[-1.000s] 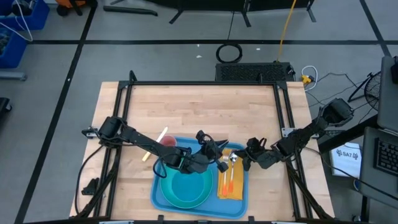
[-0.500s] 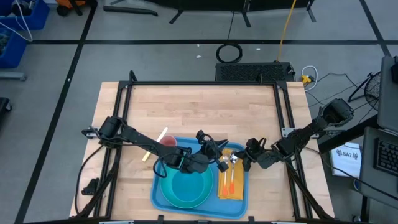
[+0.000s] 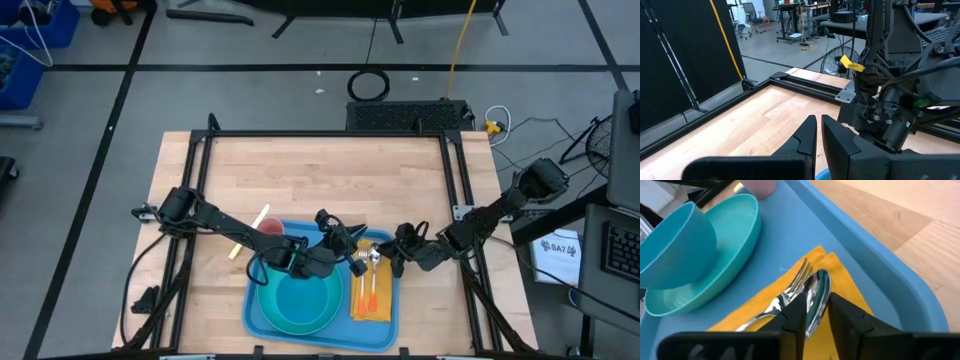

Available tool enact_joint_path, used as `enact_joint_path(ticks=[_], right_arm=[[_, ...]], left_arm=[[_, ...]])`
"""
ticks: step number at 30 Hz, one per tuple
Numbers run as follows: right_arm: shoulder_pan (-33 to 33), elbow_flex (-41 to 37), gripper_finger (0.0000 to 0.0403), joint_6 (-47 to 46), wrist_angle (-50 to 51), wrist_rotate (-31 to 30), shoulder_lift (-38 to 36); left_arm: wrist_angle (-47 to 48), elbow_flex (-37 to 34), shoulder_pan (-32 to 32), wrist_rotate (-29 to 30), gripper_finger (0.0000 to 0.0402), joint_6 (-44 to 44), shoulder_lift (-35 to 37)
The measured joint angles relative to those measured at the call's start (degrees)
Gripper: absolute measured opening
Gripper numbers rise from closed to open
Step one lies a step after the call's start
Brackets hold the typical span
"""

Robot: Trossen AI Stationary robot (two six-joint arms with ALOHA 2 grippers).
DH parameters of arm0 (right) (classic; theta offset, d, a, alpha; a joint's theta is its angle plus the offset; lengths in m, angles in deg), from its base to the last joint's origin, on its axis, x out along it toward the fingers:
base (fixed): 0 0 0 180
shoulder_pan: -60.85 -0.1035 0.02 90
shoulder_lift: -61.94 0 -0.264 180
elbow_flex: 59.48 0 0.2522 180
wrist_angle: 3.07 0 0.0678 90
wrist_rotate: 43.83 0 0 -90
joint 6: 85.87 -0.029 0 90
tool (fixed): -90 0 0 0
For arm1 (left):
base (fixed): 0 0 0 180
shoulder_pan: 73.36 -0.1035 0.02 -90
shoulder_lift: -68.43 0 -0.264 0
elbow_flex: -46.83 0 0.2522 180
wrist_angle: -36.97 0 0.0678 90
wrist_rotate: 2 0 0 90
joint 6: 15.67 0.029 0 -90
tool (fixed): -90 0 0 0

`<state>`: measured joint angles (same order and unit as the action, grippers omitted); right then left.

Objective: Set up tray
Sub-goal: Put the orange spoon on the yellow napkin to the right of the orange fork, then put the yellow knife on the yellow napkin to the right of the orange spoon

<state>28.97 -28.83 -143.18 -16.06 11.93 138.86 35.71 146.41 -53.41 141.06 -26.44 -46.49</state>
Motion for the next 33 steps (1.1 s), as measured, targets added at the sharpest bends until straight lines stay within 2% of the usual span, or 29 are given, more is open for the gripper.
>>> enact_joint_path(ticks=[12, 26, 29, 33], right_arm=[[0.00, 0.04, 0.0113, 0.05, -0.79, -0.15, -0.02], [0.61, 0.11, 0.0121, -0.43, 2.66, -2.12, -0.07], [1.24, 0.11, 0.0120, 1.85, 1.40, -3.18, -0.18], [1.81, 0.11, 0.0120, 12.39, -5.91, -3.13, -2.69]], left_arm=[[-0.02, 0.00, 0.00, 0.00, 0.0031, 0.01, 0.00], [0.24, 0.00, 0.04, 0.02, 0.0031, 0.32, 0.00], [2.07, -0.03, 0.60, 1.76, 0.0031, 2.39, 0.49], [4.94, -3.50, 1.69, 4.58, 0.0031, 0.66, 5.17]])
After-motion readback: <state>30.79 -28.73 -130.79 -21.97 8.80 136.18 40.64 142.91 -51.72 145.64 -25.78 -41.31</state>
